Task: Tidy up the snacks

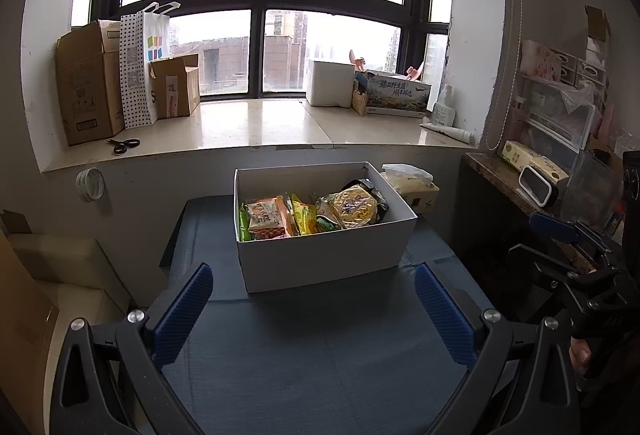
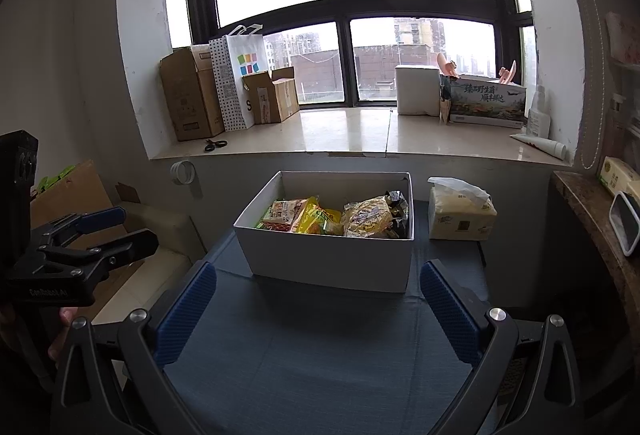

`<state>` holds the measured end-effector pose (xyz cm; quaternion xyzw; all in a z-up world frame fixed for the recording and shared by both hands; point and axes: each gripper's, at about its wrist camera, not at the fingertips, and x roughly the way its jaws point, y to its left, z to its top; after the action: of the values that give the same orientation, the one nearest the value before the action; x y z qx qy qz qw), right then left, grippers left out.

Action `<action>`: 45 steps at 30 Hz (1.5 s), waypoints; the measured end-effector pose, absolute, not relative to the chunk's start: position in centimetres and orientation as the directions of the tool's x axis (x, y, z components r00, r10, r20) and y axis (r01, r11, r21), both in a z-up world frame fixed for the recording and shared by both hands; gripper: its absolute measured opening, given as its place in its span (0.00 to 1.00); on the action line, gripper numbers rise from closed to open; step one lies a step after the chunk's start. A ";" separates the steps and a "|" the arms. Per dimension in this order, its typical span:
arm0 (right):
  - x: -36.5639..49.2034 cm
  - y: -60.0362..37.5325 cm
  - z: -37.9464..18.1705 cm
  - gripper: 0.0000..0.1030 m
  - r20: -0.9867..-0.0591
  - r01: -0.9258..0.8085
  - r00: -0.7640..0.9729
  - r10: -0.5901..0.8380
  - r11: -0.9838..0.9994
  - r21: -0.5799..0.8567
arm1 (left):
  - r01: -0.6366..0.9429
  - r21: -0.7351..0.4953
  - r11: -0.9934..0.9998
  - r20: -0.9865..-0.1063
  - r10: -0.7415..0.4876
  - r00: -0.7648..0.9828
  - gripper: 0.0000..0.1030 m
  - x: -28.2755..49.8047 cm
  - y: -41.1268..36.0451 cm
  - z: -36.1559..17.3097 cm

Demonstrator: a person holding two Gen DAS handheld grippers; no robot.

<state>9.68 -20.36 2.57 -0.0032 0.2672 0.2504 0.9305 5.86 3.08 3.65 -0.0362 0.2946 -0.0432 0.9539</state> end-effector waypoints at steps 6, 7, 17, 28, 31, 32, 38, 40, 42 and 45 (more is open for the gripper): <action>9.7 -20.4 2.6 1.00 -0.498 -0.461 0.737 0.457 0.879 0.125 | 0.062 -0.095 0.994 -0.557 -0.105 0.824 1.00 5.7 3.1 3.7; 9.7 -20.4 2.6 1.00 -0.497 -0.461 0.737 0.458 0.878 0.127 | 0.061 -0.093 0.994 -0.557 -0.103 0.824 1.00 5.7 3.1 3.7; 9.6 -20.3 2.6 1.00 -0.499 -0.466 0.731 0.466 0.875 0.133 | 0.063 -0.090 0.994 -0.564 -0.103 0.819 1.00 5.7 2.9 3.5; 9.6 -20.4 2.5 1.00 -0.498 -0.470 0.730 0.468 0.873 0.131 | 0.065 -0.090 0.994 -0.566 -0.105 0.818 1.00 5.7 2.9 3.5; 9.5 -20.3 2.5 1.00 -0.499 -0.471 0.732 0.465 0.873 0.123 | 0.065 -0.090 0.994 -0.566 -0.105 0.818 1.00 5.7 3.0 3.5; 9.5 -20.3 2.5 1.00 -0.497 -0.472 0.732 0.466 0.873 0.123 | 0.066 -0.090 0.994 -0.566 -0.105 0.817 1.00 5.7 3.0 3.5; 9.4 -20.4 2.5 1.00 -0.497 -0.474 0.730 0.469 0.872 0.127 | 0.066 -0.090 0.994 -0.566 -0.106 0.817 1.00 5.5 3.0 3.4; 9.4 -20.4 2.6 1.00 -0.498 -0.473 0.730 0.468 0.872 0.126 | 0.066 -0.090 0.994 -0.566 -0.106 0.818 1.00 5.5 3.0 3.4; 9.4 -20.4 2.6 1.00 -0.496 -0.471 0.732 0.467 0.873 0.127 | 0.069 -0.092 0.993 -0.567 -0.109 0.817 1.00 5.6 3.0 3.5; 9.5 -20.5 2.6 1.00 -0.494 -0.471 0.733 0.467 0.873 0.126 | 0.070 -0.092 0.993 -0.567 -0.110 0.816 1.00 5.6 3.0 3.5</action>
<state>9.46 -20.49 2.60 -0.0037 0.2645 0.2519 0.9309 5.56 2.95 3.47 -0.0333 0.2995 -0.0472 0.9523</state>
